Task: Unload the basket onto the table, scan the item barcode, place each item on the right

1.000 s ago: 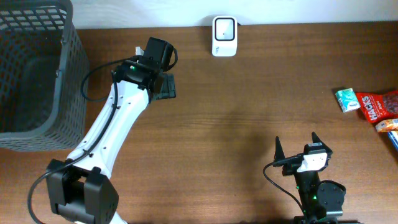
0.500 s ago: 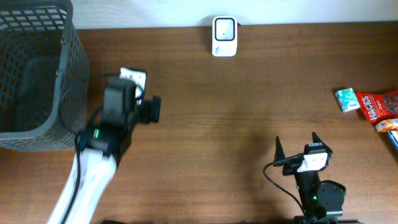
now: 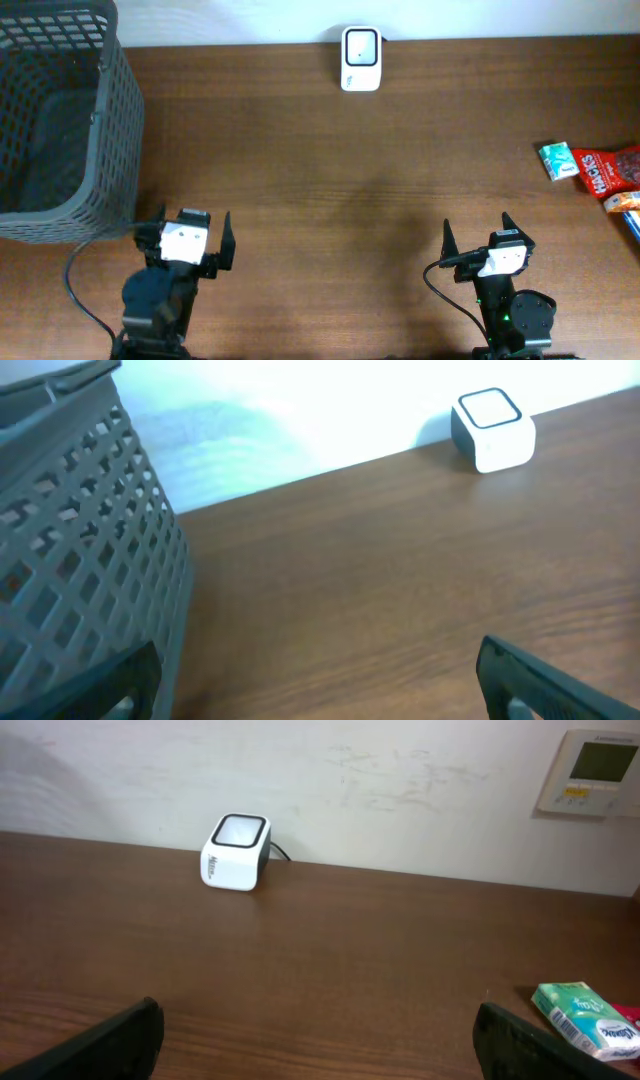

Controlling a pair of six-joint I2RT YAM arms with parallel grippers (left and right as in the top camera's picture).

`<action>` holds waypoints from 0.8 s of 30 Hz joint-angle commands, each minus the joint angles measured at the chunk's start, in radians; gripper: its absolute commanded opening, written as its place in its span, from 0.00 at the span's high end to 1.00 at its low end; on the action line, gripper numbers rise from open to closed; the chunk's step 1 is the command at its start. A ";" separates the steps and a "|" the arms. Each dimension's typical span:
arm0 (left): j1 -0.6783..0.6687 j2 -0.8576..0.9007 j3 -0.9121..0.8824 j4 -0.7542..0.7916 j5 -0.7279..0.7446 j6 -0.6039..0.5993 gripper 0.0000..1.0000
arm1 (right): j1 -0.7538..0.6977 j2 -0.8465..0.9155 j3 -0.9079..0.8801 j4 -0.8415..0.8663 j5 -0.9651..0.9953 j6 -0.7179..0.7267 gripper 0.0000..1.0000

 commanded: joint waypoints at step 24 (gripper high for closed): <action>0.069 -0.400 -0.372 0.156 -0.037 -0.041 0.01 | -0.004 -0.006 -0.006 -0.005 0.016 0.008 0.02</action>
